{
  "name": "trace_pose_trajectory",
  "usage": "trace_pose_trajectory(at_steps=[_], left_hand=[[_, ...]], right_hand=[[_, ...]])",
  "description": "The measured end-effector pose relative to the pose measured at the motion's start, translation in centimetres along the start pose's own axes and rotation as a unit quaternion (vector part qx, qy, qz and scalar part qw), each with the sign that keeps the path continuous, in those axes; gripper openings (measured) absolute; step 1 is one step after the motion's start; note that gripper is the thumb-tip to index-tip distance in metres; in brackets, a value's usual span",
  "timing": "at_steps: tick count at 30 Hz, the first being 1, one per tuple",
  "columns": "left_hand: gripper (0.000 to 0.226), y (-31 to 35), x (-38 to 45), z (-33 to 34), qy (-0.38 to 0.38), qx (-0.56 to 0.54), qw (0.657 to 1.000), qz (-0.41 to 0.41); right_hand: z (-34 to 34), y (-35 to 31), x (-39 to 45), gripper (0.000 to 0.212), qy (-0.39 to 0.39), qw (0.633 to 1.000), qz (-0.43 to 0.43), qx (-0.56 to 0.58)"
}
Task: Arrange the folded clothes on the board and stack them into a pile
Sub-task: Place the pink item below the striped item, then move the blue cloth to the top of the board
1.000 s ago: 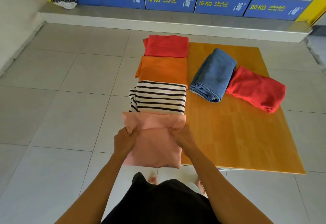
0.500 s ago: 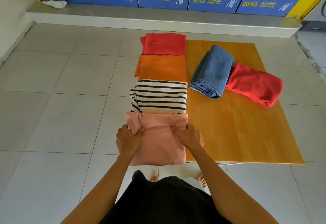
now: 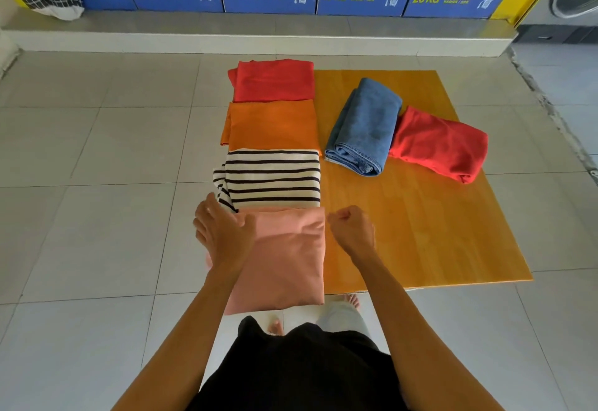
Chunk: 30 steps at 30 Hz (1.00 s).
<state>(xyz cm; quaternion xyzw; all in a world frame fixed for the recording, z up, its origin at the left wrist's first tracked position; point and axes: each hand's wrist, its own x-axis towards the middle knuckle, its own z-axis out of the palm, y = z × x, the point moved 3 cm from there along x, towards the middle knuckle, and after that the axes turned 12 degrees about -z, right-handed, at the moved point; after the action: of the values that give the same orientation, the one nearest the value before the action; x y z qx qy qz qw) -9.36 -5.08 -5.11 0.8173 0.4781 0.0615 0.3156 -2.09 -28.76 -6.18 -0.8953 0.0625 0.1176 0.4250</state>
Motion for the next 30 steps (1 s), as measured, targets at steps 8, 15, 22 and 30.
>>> trace_pose_trajectory(at_steps=[8, 15, 22, 30], left_hand=[[0.06, 9.1, -1.0, 3.5, -0.075, -0.061, 0.991, 0.089], [0.049, 16.6, -3.1, 9.5, -0.24, -0.085, 0.965, 0.058], [0.075, 21.5, -3.7, 17.5, -0.407, -0.168, 0.876, -0.198], [0.044, 22.9, -0.3, 22.3, -0.272, -0.09, 0.947, -0.143]], right_hand=[[-4.1, -0.6, 3.8, 0.017, 0.03, 0.996, 0.005, 0.081], [-9.0, 0.7, 9.2, 0.012, 0.042, 0.993, 0.009, 0.113], [-13.8, 1.0, 18.4, 0.022, 0.055, 0.994, -0.001, 0.089], [-15.6, -2.6, 34.8, 0.072, 0.003, 0.986, -0.148, -0.083]])
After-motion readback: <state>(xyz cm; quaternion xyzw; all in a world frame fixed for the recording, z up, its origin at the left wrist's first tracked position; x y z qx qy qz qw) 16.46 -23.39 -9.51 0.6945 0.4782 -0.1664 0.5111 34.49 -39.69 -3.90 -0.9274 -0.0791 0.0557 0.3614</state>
